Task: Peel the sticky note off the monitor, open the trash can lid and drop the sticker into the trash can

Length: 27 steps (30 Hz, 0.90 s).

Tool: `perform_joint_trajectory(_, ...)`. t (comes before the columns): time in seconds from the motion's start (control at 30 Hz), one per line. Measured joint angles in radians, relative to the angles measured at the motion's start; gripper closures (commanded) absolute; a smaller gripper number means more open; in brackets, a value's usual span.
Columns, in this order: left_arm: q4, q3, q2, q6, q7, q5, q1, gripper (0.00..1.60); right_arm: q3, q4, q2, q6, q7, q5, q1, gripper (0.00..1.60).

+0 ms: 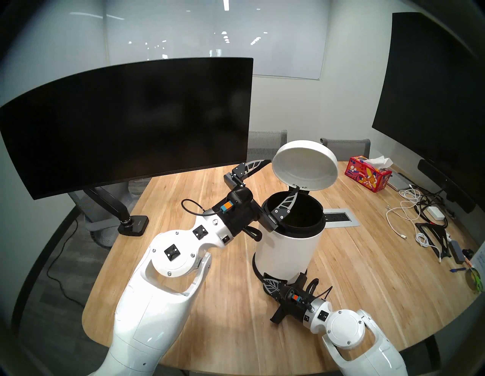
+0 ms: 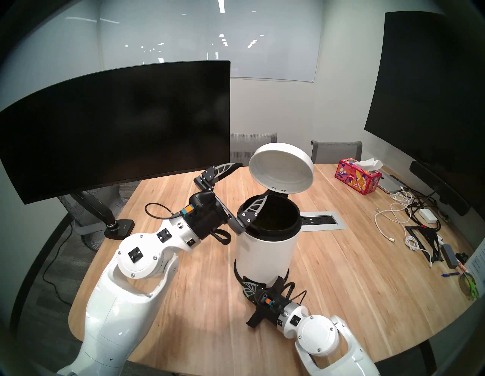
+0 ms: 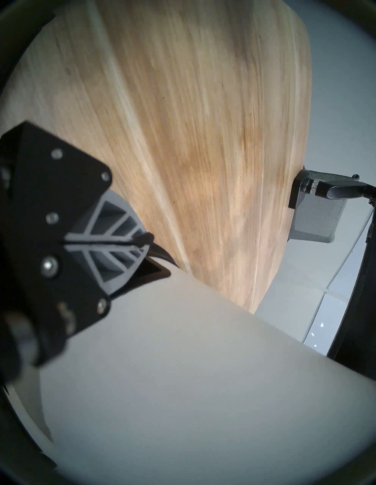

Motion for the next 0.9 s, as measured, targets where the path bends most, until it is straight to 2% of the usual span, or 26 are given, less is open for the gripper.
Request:
perform_joint_trajectory(0.2,-0.076,-0.049,0.004,0.007,0.009,-0.035,0.03,0.0,-0.001,-0.002,0.001,0.0,-0.001,-0.001,-0.003,1.6)
perform_joint_trajectory(0.6,-0.223,-0.198,0.041,-0.016,0.039,-0.134,0.161,0.0,-0.005,-0.002,0.001,0.0,-0.004,-0.004,-0.003,1.6)
perform_joint_trajectory(0.9,-0.288,-0.316,0.008,-0.045,0.136,-0.205,0.28,0.0,-0.009,0.0,0.0,0.0,-0.008,-0.008,-0.001,1.6)
